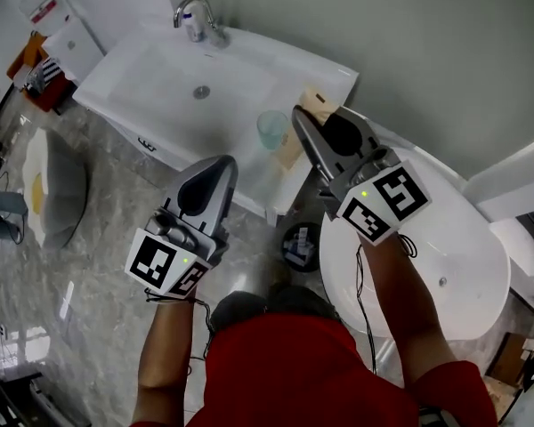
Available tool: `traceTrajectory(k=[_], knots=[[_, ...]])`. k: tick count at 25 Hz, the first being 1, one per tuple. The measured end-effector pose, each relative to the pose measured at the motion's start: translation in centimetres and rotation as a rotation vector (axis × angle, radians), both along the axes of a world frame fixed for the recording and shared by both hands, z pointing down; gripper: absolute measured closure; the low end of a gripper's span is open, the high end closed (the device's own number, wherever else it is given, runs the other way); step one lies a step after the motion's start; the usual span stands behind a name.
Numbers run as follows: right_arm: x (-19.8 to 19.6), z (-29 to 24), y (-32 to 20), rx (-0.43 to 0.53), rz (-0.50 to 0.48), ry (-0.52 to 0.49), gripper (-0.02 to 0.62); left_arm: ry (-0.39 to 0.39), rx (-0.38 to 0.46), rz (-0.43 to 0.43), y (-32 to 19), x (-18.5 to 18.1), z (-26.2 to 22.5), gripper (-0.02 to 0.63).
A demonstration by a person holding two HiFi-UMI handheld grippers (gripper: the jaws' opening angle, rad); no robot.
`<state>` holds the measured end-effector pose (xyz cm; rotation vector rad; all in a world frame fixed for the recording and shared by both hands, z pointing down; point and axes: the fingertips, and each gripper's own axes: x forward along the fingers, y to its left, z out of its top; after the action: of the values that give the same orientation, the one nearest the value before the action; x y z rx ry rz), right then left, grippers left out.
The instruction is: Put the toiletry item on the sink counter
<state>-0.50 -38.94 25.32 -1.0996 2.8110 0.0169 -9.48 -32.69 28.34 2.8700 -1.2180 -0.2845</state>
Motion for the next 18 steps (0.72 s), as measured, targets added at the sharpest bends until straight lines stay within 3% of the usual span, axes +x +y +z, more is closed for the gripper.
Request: traceTrajectory(k=[9,18], knots=[[-0.4,2.5,-8.1,0.015,0.101,0.006,0.537,-0.034,-0.06,0.013,-6.6,0.6,3.1,0.589],[-0.7,8.1,-12.3,-0.034,0.187,0.025,0.537,-0.009,-0.079,0.041,-11.7,0.5,6.1,0.589]])
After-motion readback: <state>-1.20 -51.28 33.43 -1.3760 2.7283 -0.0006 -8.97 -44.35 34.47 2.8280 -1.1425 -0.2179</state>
